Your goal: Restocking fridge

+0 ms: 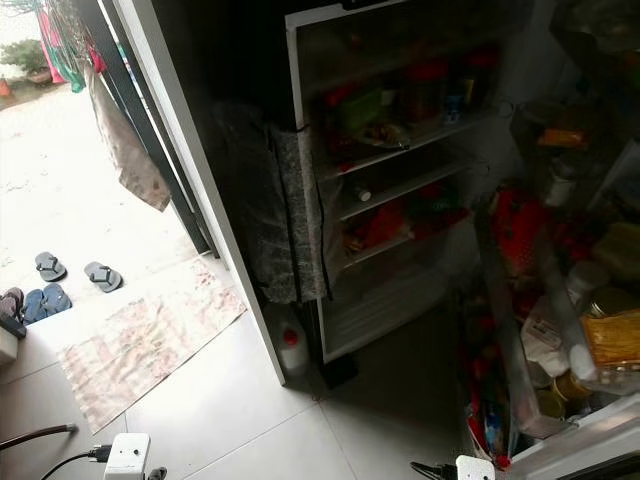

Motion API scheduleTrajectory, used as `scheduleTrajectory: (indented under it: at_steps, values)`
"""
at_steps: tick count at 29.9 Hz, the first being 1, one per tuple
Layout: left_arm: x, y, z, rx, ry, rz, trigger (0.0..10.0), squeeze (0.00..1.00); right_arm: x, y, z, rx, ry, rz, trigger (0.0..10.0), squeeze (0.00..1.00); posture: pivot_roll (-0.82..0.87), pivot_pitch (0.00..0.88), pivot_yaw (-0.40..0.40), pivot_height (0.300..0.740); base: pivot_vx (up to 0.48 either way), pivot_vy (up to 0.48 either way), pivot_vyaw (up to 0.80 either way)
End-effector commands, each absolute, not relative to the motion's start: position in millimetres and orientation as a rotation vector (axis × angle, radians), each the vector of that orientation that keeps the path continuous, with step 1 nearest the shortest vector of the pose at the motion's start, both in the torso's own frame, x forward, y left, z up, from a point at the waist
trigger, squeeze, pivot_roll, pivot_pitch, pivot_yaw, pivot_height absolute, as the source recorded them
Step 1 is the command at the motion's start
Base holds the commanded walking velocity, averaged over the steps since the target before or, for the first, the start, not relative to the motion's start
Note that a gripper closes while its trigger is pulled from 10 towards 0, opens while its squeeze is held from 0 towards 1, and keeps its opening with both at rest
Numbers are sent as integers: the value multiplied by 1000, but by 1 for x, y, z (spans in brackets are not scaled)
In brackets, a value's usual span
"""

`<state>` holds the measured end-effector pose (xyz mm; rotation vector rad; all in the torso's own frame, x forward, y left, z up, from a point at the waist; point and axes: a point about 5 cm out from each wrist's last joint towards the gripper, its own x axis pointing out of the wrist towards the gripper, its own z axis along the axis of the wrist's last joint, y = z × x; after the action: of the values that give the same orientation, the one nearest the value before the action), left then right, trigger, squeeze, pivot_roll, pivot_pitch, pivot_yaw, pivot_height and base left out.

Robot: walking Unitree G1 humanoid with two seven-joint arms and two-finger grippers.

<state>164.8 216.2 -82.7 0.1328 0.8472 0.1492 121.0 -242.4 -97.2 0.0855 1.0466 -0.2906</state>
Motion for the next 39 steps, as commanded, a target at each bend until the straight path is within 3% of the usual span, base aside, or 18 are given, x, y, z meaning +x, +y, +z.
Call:
scheduleTrajectory:
  at_steps: [1, 4, 15, 24, 39]
  values:
    - [159, 220, -85, 154, 874, 143, 10000, 0, 116, -241, -99, 119, 1056, -336, 10000, 0, -94, 10, 71, 740, 0, 0, 0]
    - [160, 220, -85, 154, 873, 143, 10000, 0, 114, -242, -100, 150, 1057, -405, 10000, 0, -94, 13, 70, 740, 0, 0, 0]
    - [159, 220, -85, 150, 878, 147, 10000, 0, 113, -242, -101, 124, 1101, -370, 10000, 0, -96, 32, 66, 740, 0, 0, 0]
    - [157, 220, -86, 151, 883, 147, 10000, 0, 106, -243, -103, 175, 1139, -533, 10000, 0, -99, 37, 68, 740, 0, 0, 0]
    - [157, 217, -86, 149, 886, 139, 10000, 0, 105, -243, -103, 198, 1133, -588, 10000, 0, -101, 38, 69, 740, 0, 0, 0]
